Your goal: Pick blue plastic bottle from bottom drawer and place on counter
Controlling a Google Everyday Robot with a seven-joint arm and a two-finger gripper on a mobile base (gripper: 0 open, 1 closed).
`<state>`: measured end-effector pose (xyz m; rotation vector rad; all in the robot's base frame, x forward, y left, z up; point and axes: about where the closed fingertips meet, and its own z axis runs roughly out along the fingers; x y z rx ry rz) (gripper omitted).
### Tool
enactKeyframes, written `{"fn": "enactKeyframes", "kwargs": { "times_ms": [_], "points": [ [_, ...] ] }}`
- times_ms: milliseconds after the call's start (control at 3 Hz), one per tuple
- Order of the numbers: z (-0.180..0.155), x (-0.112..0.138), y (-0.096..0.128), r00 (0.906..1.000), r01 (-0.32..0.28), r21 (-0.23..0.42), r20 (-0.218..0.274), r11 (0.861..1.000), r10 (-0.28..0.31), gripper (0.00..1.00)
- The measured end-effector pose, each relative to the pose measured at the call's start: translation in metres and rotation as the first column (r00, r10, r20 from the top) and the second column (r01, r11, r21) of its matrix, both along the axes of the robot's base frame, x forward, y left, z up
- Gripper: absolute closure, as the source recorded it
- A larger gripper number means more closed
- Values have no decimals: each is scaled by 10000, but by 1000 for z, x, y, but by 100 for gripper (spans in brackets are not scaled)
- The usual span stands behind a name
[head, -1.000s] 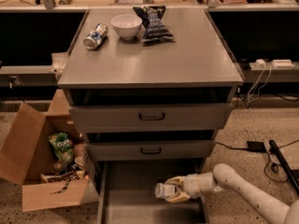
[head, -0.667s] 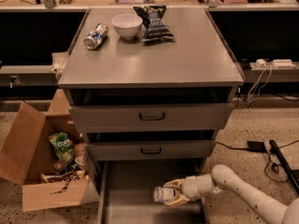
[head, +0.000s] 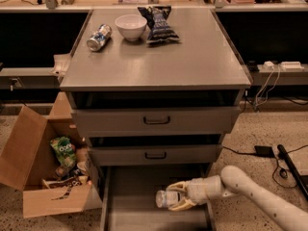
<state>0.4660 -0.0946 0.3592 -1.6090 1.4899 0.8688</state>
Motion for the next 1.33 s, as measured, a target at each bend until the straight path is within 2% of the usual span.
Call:
{"fn": "enactKeyframes", "kwargs": {
  "times_ms": [333, 667, 1000, 1333],
  "points": [
    [83, -27, 24, 9907, -903, 29, 1029, 9959, 895, 100],
    [170, -53, 54, 9622, -1868, -240, 1972, 9821, 1879, 100],
    [174, -51, 52, 9628, -1816, -168, 2004, 9832, 1812, 100],
    [200, -42, 42, 9647, -1505, 218, 2219, 9884, 1420, 100]
  ]
}}
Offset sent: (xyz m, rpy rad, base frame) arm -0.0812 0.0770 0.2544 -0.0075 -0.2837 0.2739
